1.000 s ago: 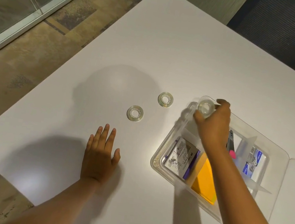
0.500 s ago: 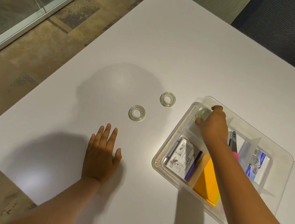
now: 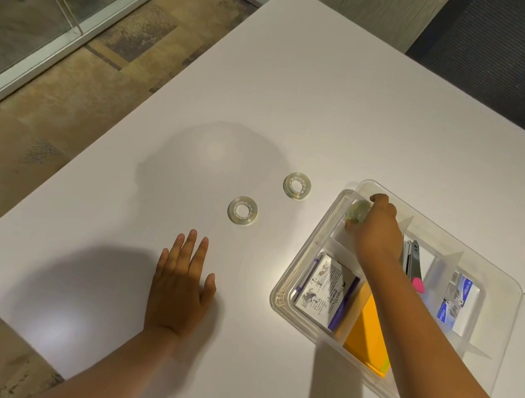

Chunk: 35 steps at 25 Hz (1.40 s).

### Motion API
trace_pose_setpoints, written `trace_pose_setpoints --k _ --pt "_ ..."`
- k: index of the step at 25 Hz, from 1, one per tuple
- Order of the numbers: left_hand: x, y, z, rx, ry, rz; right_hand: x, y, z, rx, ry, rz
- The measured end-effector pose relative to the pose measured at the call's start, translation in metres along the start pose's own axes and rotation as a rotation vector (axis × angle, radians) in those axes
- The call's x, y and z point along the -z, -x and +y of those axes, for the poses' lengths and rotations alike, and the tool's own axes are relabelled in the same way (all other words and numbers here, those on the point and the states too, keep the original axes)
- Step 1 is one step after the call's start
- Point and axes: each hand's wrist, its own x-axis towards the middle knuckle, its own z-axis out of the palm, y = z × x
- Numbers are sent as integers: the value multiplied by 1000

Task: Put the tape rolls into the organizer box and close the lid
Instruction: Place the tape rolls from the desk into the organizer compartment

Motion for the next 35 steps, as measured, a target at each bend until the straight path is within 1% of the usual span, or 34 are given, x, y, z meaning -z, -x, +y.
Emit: trace_pose_setpoints --k 4,7,9,10,11,12,13,14,16,18,21,24,27,30,31,33,35 --pt "-1 0 0 2 5 8 3 0 0 -3 -1 -11" --pt "0 -1 1 8 -2 2 8 3 -4 -58 7 -27" --pt "0 -1 1 8 -10 -2 15 10 -18 -69 -35 23" --pt "0 -1 1 7 -13 -4 17 16 -29 -23 -69 71" --pt "0 -1 1 4 -15 -6 17 24 -41 66 -99 117" --pt "0 -1 1 1 -19 -8 14 32 -54 185 -114 139" --pt "0 -1 0 0 -22 -11 7 40 -65 315 -110 128" --pt "0 0 0 -2 -24 -13 -3 48 -75 432 -91 82" --pt "0 -1 0 -4 -27 -14 -28 60 -88 571 -13 -67" --pt "-1 -1 -1 -3 -35 -22 -52 66 -95 643 90 -180" --pt "-3 -3 -2 0 -46 -25 -73 66 -100 695 178 -254" --pt "-3 -2 -2 -9 -56 -27 -82 69 -103 696 224 -252" --pt "-1 -1 -1 -8 -58 -23 -77 74 -102 681 235 -236" --pt "-1 -1 -1 -8 -43 -9 -53 73 -92 547 60 -238" --pt "-1 -1 -1 -6 -36 -7 -41 70 -87 498 -16 -209" --pt "0 0 0 -4 -24 -8 -17 63 -74 427 -136 -102" --pt "1 0 0 -4 -9 -7 7 53 -57 370 -194 -11"
